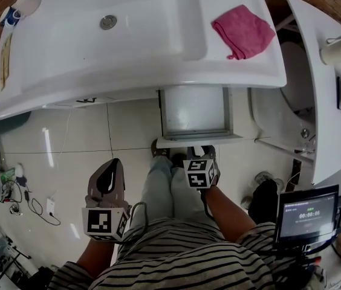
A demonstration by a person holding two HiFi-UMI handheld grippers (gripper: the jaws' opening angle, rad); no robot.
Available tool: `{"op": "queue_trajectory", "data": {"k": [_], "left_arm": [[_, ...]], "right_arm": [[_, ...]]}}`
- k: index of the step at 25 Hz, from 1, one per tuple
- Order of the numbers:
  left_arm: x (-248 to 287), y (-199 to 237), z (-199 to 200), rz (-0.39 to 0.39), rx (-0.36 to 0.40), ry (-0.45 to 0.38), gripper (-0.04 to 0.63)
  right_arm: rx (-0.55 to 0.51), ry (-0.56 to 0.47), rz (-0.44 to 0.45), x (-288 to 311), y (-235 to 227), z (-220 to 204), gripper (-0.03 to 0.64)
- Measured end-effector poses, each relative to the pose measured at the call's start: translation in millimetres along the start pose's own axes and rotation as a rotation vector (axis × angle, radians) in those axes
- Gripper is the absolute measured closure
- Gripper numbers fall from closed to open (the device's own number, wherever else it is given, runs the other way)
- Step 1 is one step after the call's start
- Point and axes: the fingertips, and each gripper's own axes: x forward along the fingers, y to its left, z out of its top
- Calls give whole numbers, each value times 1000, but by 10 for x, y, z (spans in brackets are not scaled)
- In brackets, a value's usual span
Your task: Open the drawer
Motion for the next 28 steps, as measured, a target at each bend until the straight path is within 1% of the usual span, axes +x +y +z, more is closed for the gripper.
{"op": "queue_trajectory", "data": {"k": [2, 6, 8, 9, 11, 12, 13, 14, 16, 19, 23, 25, 28], "left_arm": [[-9, -42, -30, -3, -1, -2, 583], [-71, -121, -39, -4, -3, -6, 583], [-107, -151, -26, -1, 8, -10, 583], [-130, -166, -1, 1, 13, -13, 583], [-219, -201, 68, 8, 16, -17, 583], [-289, -214, 113, 15, 14, -20, 583], [-371, -222, 172, 24, 10, -27, 583], [-459, -230, 240, 33, 9, -39, 583], [-660, -272, 396, 45, 20, -70, 583], [-1034, -366, 612, 54, 50, -116, 583], [-1503, -395, 796, 68, 40, -189, 583], [-1766, -413, 826, 72, 56, -229, 583], [-2187, -457, 748, 70, 108, -282, 583]], "right_arm": [[-24, 4, 7, -31, 30, -74, 497], [-120, 19, 22, -36, 62, -131, 502], [-138, 29, 26, -25, 58, -132, 502], [-149, 33, 14, -43, 44, -122, 499], [-215, 29, -65, -185, -9, -95, 480], [-251, 14, -118, -309, -43, -76, 515], [-272, -6, -156, -450, -67, -48, 613], [-271, -27, -164, -597, -78, -5, 614], [-242, -87, -136, -934, -97, 141, 614], [-208, -208, -112, -1620, -142, 429, 615], [-116, -364, -96, -2569, -158, 747, 615], [-78, -427, -80, -3030, -85, 808, 615], [8, -509, -57, -3659, 68, 741, 615]]}}
